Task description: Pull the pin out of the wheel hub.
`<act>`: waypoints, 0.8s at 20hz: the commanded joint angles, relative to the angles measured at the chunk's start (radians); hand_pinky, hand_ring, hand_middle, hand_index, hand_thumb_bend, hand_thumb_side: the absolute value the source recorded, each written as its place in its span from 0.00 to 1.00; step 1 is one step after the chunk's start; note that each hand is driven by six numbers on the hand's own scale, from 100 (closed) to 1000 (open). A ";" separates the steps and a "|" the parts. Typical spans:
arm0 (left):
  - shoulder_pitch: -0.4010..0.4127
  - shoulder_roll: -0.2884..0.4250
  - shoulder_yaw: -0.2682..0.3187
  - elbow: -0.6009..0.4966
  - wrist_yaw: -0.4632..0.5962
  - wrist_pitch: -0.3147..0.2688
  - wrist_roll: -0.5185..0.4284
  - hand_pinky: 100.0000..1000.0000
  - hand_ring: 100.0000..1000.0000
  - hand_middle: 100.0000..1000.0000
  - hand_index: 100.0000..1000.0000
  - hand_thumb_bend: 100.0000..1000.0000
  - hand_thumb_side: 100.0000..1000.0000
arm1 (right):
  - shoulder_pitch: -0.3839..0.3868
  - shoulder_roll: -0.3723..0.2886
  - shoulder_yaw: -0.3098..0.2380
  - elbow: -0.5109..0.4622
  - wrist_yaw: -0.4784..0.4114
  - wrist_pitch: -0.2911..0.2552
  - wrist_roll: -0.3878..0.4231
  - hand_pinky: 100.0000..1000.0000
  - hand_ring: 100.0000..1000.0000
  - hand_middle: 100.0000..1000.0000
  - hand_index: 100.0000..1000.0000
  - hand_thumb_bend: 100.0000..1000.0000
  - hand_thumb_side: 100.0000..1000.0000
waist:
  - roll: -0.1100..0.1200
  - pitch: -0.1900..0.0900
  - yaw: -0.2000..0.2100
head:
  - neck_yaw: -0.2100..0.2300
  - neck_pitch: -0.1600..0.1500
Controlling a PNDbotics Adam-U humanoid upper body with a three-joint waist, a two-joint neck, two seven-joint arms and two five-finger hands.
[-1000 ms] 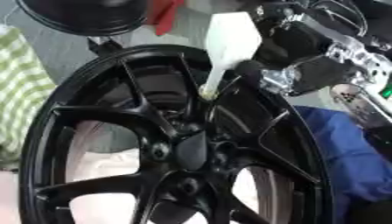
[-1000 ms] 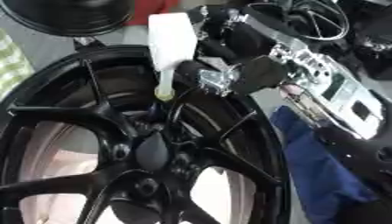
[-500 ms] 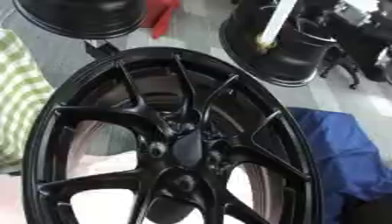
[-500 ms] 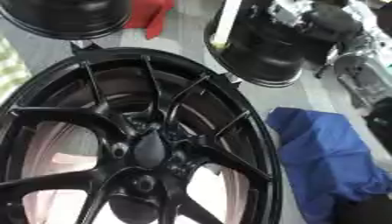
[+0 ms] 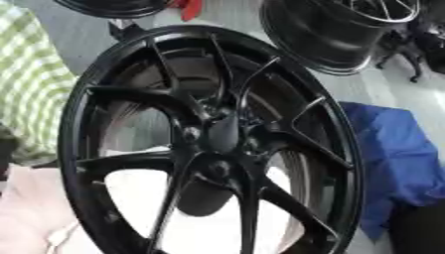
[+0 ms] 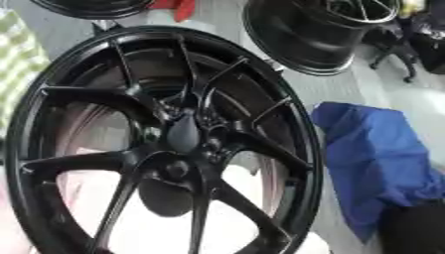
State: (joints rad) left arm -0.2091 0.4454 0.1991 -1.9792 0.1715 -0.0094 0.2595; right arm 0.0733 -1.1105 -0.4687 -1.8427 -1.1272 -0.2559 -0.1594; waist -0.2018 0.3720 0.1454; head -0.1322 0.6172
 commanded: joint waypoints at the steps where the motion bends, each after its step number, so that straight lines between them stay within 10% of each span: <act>1: 0.006 0.027 0.013 -0.021 -0.008 -0.004 0.010 0.89 0.64 0.50 0.77 0.07 0.50 | 0.075 0.019 -0.083 -0.011 0.059 -0.063 -0.038 0.63 0.51 0.05 0.30 0.22 0.00 | 0.024 -0.032 -0.019 | 0.041 0.019; 8: 0.031 0.009 0.016 -0.021 -0.006 -0.007 0.019 0.89 0.64 0.50 0.77 0.08 0.49 | 0.316 0.250 -0.157 -0.116 0.478 -0.119 -0.205 0.65 0.56 0.15 0.41 0.23 0.00 | 0.083 -0.050 -0.067 | 0.094 0.037; 13: 0.041 -0.009 0.017 -0.021 0.000 -0.007 0.021 0.89 0.64 0.50 0.77 0.10 0.49 | 0.360 0.390 -0.115 -0.156 0.698 -0.055 -0.207 0.73 0.79 0.71 0.79 0.37 0.04 | 0.120 -0.065 -0.076 | 0.094 0.042; 16: 0.045 -0.017 0.019 -0.021 0.003 -0.008 0.025 0.89 0.64 0.50 0.77 0.09 0.48 | 0.369 0.453 -0.102 -0.157 0.783 0.004 -0.212 0.77 0.85 0.82 0.83 0.38 0.19 | 0.135 -0.073 -0.076 | 0.071 0.039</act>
State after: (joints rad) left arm -0.1629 0.4187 0.2077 -1.9793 0.1719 -0.0150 0.2795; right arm 0.4354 -0.6610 -0.5649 -1.9818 -0.3850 -0.2722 -0.3691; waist -0.0676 0.3211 0.0698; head -0.0527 0.6578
